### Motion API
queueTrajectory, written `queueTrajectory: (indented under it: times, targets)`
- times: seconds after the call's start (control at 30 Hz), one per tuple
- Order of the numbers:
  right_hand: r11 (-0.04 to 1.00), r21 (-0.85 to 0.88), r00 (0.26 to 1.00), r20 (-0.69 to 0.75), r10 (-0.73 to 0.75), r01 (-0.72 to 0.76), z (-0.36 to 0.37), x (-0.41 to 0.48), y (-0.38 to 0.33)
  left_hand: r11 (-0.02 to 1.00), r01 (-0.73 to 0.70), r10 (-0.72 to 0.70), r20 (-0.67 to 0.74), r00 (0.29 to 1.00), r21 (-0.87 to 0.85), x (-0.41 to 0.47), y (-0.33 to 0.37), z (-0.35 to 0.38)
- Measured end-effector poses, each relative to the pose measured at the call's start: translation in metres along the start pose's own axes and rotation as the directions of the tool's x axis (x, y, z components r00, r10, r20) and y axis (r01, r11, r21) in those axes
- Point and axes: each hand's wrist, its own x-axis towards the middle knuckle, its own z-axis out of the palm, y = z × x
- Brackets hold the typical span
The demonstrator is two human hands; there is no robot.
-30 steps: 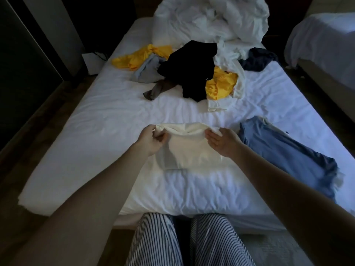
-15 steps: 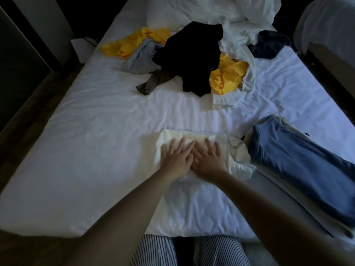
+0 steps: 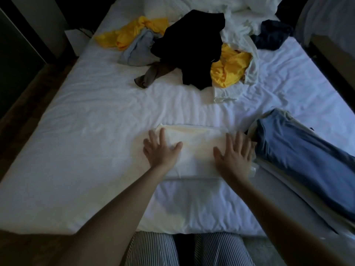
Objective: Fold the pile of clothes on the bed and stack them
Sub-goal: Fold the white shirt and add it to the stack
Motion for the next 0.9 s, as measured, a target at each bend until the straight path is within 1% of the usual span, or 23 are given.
queueTrajectory:
  times: [0.07, 0.13, 0.2, 0.27, 0.33, 0.4, 0.43, 0.47, 0.5, 0.53, 0.57, 0.6, 0.63, 0.67, 0.7, 0.77, 0.83, 0.9]
  targets:
    - [0.983, 0.138, 0.988, -0.071, 0.134, -0.123, -0.001, -0.011, -0.001, 0.993, 0.070, -0.080, -0.106, 0.991, -0.096, -0.002, -0.003, -0.003]
    - [0.929, 0.271, 0.959, -0.058, 0.278, -0.253, 0.001, -0.015, -0.008, 0.986, 0.120, -0.136, -0.148, 0.980, -0.113, -0.006, -0.004, -0.007]
    - [0.893, 0.318, 0.942, 0.007, 0.335, -0.320, 0.001, -0.014, -0.013, 0.981, 0.149, -0.162, -0.106, 0.981, -0.126, -0.007, -0.004, -0.013]
    - [0.869, 0.373, 0.942, 0.052, 0.331, -0.326, -0.004, -0.008, -0.014, 0.967, 0.170, -0.179, -0.035, 0.983, -0.192, -0.006, -0.007, -0.021]
    - [0.798, 0.506, 0.942, 0.106, 0.318, -0.327, -0.010, 0.000, -0.014, 0.953, 0.184, -0.182, 0.030, 0.983, -0.242, -0.004, -0.010, -0.030]
    - [0.725, 0.580, 0.927, 0.194, 0.320, -0.372, -0.014, 0.003, -0.013, 0.926, 0.197, -0.174, 0.098, 0.980, -0.323, -0.001, -0.015, -0.034]
    - [0.688, 0.608, 0.918, 0.232, 0.323, -0.396, -0.015, 0.004, -0.013, 0.886, 0.218, -0.175, 0.140, 0.975, -0.409, 0.000, -0.019, -0.035]
    - [0.647, 0.640, 0.909, 0.261, 0.325, -0.415, -0.017, 0.004, -0.013, 0.818, 0.262, -0.180, 0.205, 0.962, -0.512, 0.000, -0.022, -0.036]
    - [0.582, 0.689, 0.900, 0.286, 0.329, -0.432, -0.020, 0.004, -0.013, 0.731, 0.318, -0.179, 0.281, 0.943, -0.604, -0.002, -0.025, -0.037]
    - [0.484, 0.742, 0.883, 0.339, 0.325, -0.464, -0.024, 0.003, -0.013, 0.655, 0.368, -0.168, 0.347, 0.923, -0.660, -0.003, -0.027, -0.039]
    - [0.369, 0.777, 0.857, 0.423, 0.295, -0.510, -0.029, 0.002, -0.012, 0.605, 0.395, -0.146, 0.392, 0.908, -0.691, -0.005, -0.030, -0.042]
    - [0.272, 0.775, 0.820, 0.524, 0.229, -0.571, -0.034, 0.001, -0.011, 0.571, 0.403, -0.117, 0.415, 0.902, -0.715, -0.007, -0.030, -0.044]
    - [0.192, 0.756, 0.780, 0.611, 0.134, -0.626, -0.037, -0.002, -0.008, 0.546, 0.398, -0.086, 0.423, 0.902, -0.737, -0.009, -0.031, -0.046]
    - [0.123, 0.739, 0.747, 0.664, 0.034, -0.662, -0.040, -0.005, -0.005, 0.525, 0.390, -0.057, 0.426, 0.903, -0.756, -0.011, -0.031, -0.049]
    - [0.069, 0.735, 0.734, 0.678, -0.043, -0.675, -0.040, -0.007, -0.002, 0.513, 0.381, -0.035, 0.424, 0.905, -0.769, -0.014, -0.030, -0.052]
    - [-0.008, 0.744, 0.739, 0.663, -0.122, -0.668, -0.042, -0.012, 0.004, 0.527, 0.336, -0.007, 0.392, 0.920, -0.780, -0.018, -0.026, -0.060]
    - [-0.073, 0.756, 0.756, 0.635, -0.160, -0.650, -0.047, -0.014, 0.007, 0.547, 0.277, 0.013, 0.338, 0.941, -0.790, -0.020, -0.018, -0.070]
    - [-0.124, 0.771, 0.779, 0.605, -0.163, -0.625, -0.054, -0.014, 0.009, 0.524, 0.235, 0.040, 0.299, 0.953, -0.818, -0.022, -0.006, -0.081]
